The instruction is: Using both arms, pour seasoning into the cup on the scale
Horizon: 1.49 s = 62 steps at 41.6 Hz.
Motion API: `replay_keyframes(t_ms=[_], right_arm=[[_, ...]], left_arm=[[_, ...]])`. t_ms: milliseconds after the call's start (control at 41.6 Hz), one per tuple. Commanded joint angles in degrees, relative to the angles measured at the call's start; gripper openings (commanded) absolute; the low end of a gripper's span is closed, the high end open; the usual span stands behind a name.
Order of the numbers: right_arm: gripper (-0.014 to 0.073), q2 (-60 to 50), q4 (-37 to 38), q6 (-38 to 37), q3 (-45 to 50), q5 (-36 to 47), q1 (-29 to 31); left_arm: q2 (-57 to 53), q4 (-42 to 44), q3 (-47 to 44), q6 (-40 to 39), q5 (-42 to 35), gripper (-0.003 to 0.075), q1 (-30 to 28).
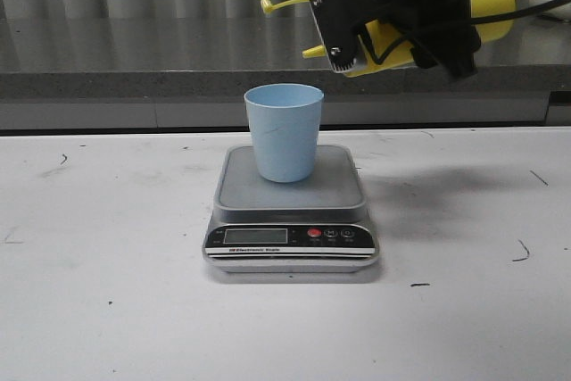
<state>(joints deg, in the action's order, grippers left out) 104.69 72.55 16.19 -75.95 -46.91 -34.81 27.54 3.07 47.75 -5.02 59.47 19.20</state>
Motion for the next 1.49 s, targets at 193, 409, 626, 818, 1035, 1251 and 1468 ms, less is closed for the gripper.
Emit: replay_keyframes(t_ms=[193,409,626,818,1035,1251,1468], right_arm=[[0.0351,-3.0,10.95,2.11,-2.17,-0.45,-0.01],[0.0351,-3.0,11.45,2.11,-2.17,-0.59,-0.01],[0.0351,-3.0,11.45,2.01,-2.17,0.06,-0.01],[0.0351,-3.0,11.39,1.53,-2.17,0.76,-0.01],[0.0351,-3.0,8.72,-8.81,-2.17,1.05,-0.01],[0.0351,-4.4,6.19,-28.78,-2.17,1.18,0.12],[0.0351,-10.55,-3.79,-38.2,-2.17,2.13,0.44]], left_arm=[[0.38,-0.12,1.51,-0.17,-3.77,0.0369,-0.04],[0.38,-0.12,1.51,-0.17,-3.77,0.0368,-0.04],[0.38,-0.12,1.51,-0.17,-3.77,0.0369,-0.04],[0.38,-0.12,1.51,-0.17,-3.77,0.0369,-0.04],[0.38,-0.12,1.51,-0.17,-3.77,0.0369,-0.04],[0.38,-0.12,1.51,-0.17,-3.77,0.0369,-0.04],[0.38,-0.12,1.51,-0.17,-3.77,0.0369,-0.04]])
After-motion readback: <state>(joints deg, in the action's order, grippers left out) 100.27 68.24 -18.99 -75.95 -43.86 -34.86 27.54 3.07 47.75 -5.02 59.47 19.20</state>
